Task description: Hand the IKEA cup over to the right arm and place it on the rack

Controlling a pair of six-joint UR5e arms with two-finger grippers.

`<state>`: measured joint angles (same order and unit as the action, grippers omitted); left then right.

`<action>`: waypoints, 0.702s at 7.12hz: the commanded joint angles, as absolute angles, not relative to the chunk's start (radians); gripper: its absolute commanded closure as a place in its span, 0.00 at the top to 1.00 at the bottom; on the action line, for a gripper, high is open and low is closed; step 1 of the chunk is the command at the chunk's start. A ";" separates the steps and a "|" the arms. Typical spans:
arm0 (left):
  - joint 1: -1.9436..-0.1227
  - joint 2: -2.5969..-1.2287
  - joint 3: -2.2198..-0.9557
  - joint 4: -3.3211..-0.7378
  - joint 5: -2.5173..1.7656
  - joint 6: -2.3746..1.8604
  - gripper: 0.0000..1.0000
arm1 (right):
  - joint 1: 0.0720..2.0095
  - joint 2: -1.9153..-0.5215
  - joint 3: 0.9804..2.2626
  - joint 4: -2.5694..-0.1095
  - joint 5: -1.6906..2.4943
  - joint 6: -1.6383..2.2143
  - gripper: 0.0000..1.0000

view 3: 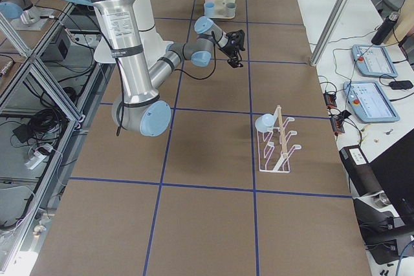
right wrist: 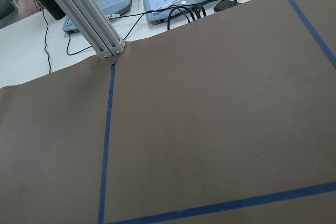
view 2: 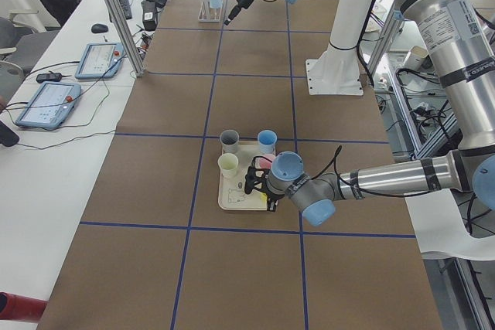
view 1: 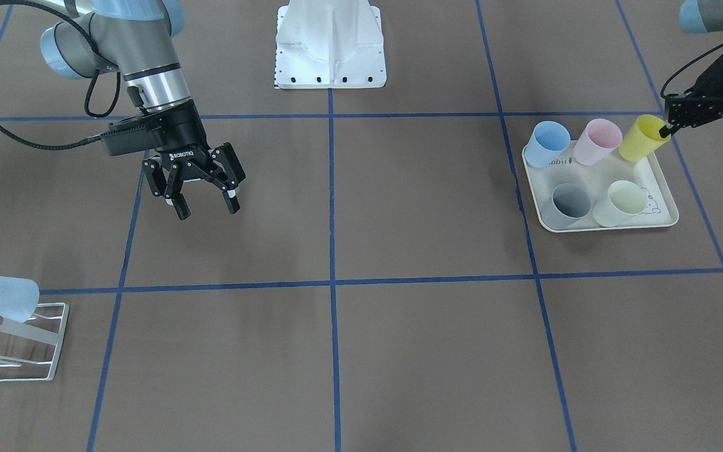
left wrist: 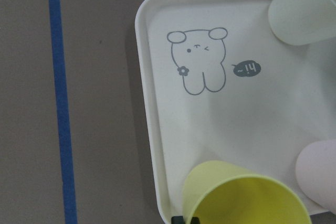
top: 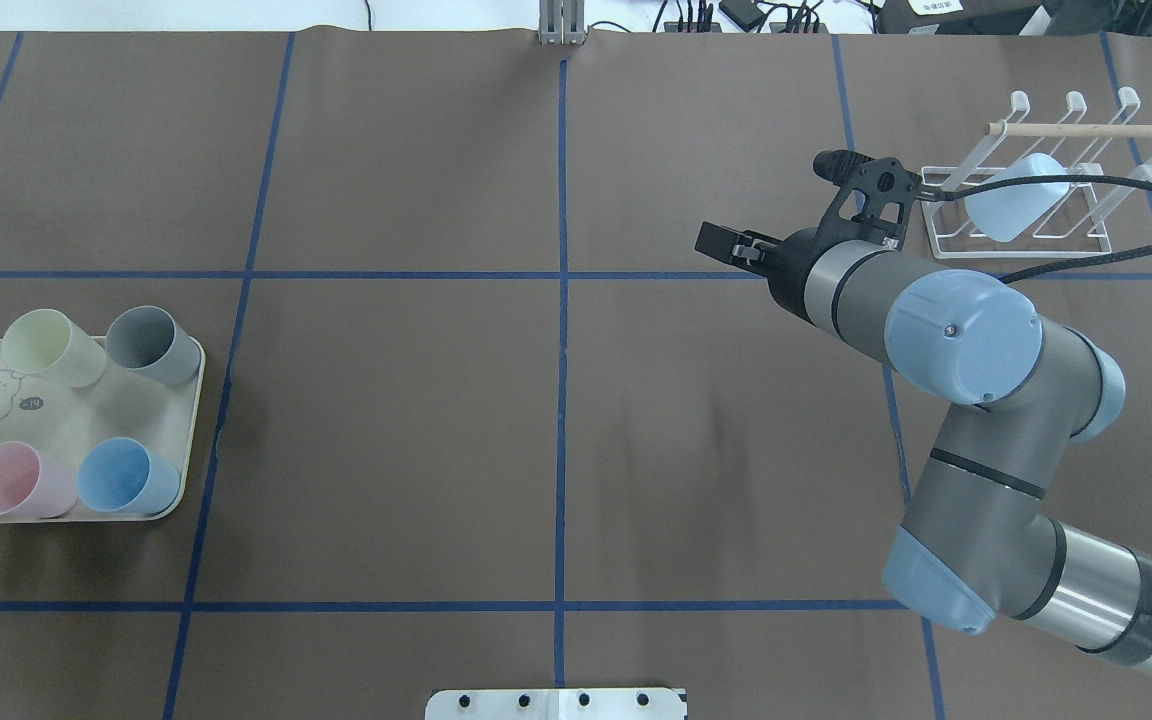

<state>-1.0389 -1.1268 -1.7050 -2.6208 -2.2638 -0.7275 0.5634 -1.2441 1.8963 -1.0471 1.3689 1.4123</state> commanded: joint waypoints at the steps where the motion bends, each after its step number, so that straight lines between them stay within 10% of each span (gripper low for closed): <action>1: -1.128 -1.085 -1.832 -2.611 -2.275 -0.727 0.00 | 0.561 -1.235 1.894 -1.045 1.368 1.411 1.00; 5: -1.278 -1.399 -1.873 -2.345 -2.272 -0.753 0.00 | 0.479 -1.216 1.780 -0.716 1.356 1.510 1.00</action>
